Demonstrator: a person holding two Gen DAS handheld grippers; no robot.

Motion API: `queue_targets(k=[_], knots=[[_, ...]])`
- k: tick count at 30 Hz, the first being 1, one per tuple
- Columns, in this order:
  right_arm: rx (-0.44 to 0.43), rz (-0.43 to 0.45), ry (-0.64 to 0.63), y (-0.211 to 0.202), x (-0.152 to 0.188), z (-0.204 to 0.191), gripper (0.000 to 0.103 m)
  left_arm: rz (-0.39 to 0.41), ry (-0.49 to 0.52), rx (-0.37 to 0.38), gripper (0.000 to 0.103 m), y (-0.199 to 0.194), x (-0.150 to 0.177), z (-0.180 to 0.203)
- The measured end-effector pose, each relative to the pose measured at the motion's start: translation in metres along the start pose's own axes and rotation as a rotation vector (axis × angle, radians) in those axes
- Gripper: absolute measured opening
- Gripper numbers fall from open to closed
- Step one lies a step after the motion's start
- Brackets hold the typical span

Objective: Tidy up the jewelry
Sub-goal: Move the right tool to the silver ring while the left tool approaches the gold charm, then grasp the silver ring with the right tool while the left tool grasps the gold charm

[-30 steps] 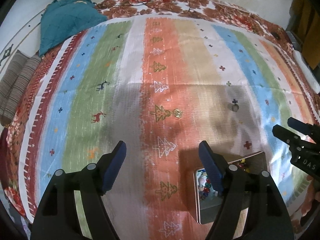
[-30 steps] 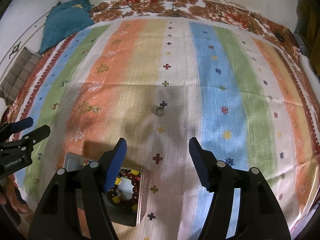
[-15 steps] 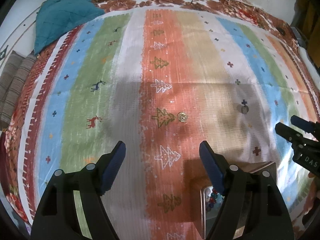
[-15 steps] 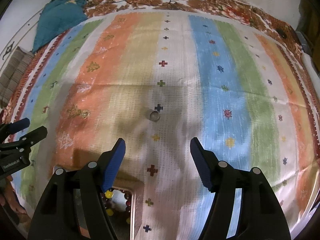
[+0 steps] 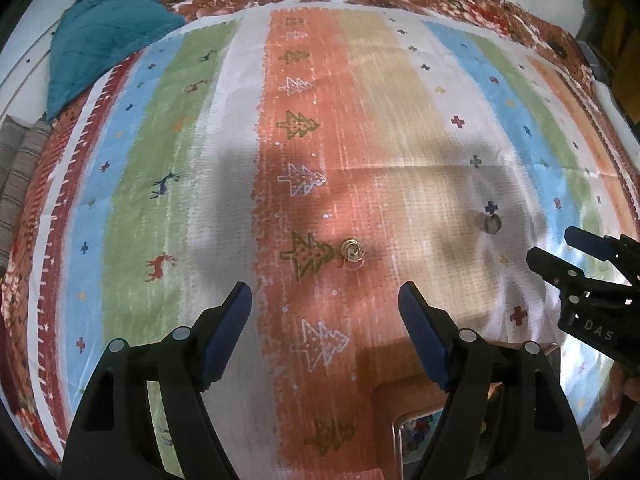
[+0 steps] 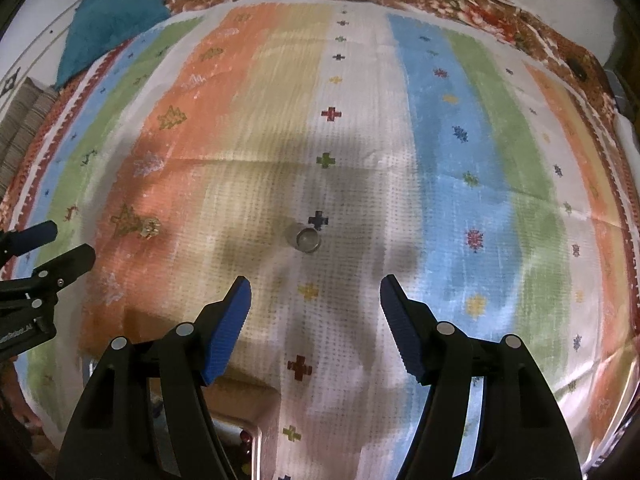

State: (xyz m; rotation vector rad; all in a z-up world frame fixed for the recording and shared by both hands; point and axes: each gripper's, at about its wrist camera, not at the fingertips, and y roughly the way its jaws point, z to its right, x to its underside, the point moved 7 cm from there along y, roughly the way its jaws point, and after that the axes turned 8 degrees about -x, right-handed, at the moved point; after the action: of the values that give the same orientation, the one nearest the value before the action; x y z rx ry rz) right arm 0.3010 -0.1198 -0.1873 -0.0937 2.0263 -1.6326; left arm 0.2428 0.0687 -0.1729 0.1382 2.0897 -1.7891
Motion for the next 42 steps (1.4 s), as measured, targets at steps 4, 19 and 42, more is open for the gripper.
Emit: queue_targets(k=[4, 19, 42], knots=[[0.013, -0.011, -0.008, 0.008, -0.003, 0.002, 0.067, -0.016, 0.009, 0.004, 0.073, 0.007, -0.003, 0.004], [0.017, -0.055, 0.0, 0.037, -0.018, 0.007, 0.067, -0.057, 0.031, 0.035, 0.062, 0.032, -0.016, 0.013], [0.044, -0.115, -0.021, 0.069, -0.028, 0.012, 0.042, -0.112, 0.12, 0.0, 0.027, 0.07, -0.019, 0.034]])
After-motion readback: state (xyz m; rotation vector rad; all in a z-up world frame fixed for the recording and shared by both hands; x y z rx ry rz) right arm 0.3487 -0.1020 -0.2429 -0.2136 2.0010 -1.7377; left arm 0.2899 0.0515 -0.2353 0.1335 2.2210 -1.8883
